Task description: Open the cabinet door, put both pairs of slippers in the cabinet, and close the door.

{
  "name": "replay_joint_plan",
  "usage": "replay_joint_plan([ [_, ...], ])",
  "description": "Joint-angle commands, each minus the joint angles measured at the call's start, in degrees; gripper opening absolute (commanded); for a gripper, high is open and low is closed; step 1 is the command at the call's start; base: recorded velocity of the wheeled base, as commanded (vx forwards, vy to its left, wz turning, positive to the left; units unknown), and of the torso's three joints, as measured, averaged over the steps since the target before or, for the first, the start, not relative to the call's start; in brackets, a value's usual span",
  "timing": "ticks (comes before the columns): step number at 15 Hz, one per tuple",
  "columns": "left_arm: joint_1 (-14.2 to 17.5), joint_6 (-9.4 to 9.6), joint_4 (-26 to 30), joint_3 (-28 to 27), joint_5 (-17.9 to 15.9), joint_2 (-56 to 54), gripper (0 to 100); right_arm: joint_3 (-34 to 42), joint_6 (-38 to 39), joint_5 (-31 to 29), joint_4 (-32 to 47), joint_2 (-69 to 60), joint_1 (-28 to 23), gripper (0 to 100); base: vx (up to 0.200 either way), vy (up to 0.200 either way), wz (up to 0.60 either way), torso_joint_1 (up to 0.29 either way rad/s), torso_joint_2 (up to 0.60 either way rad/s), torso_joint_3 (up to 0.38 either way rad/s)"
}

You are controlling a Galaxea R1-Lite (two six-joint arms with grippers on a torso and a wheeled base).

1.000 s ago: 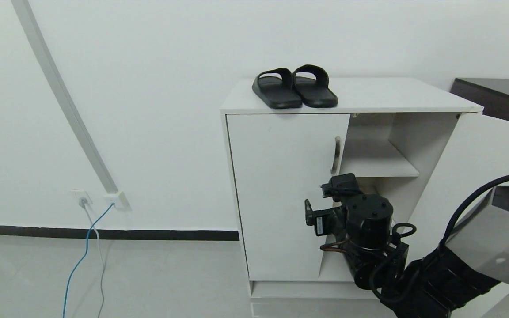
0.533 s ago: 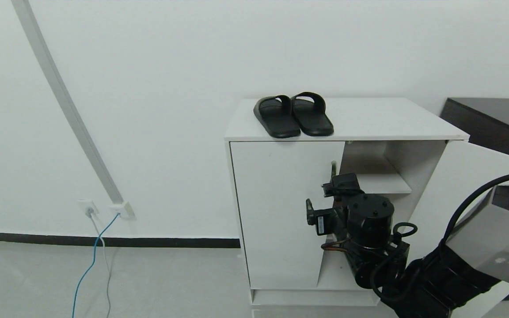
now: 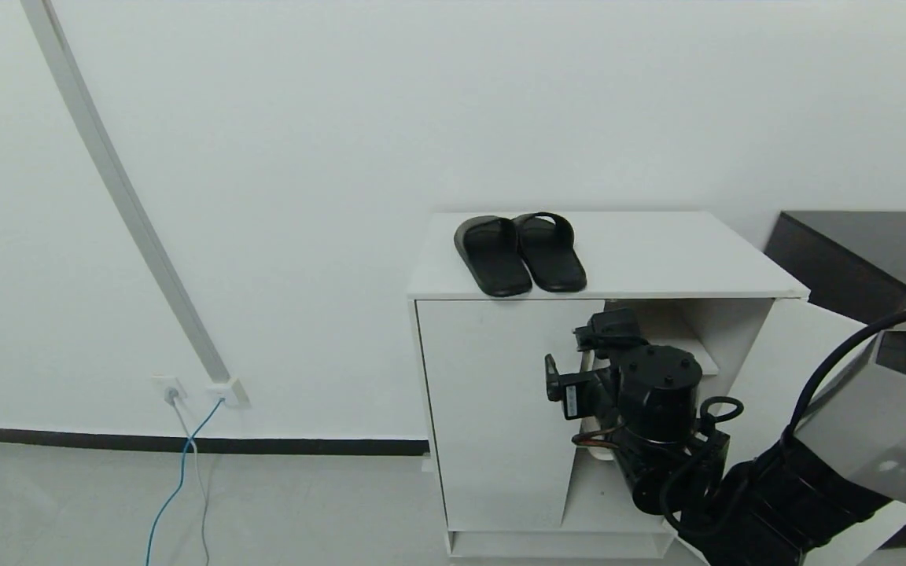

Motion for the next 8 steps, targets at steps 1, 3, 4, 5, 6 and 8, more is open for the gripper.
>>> replay_joint_plan([
  [1, 0.04, -0.09, 0.00, 0.01, -0.02, 0.07, 0, 0.08, -0.02, -0.01, -0.01, -0.17, 0.02, 100, 0.000, 0.000, 0.00, 0.237, -0.55, -0.325],
  [3, 0.04, -0.09, 0.00, 0.01, -0.02, 0.07, 0, 0.08, -0.02, -0.01, -0.01, -0.17, 0.02, 100, 0.000, 0.000, 0.00, 0.246, -0.56, -0.325],
  [4, 0.04, -0.09, 0.00, 0.01, -0.02, 0.07, 0, 0.08, -0.02, -0.01, -0.01, -0.17, 0.11, 100, 0.000, 0.000, 0.00, 0.246, -0.58, -0.339],
  [5, 0.04, -0.09, 0.00, 0.01, -0.02, 0.07, 0, 0.08, -0.02, -0.01, -0.01, -0.17, 0.20, 100, 0.000, 0.000, 0.00, 0.261, -0.60, -0.334],
  [6, 0.04, -0.09, 0.00, 0.01, -0.02, 0.07, 0, 0.08, -0.02, -0.01, -0.01, -0.17, 0.20, 100, 0.000, 0.000, 0.00, 0.266, -0.61, -0.344],
  [8, 0.04, 0.00, 0.00, 0.01, -0.02, 0.07, 0, 0.08, -0.02, -0.01, -0.01, -0.17, 0.20, 100, 0.000, 0.000, 0.00, 0.254, -0.57, -0.315],
])
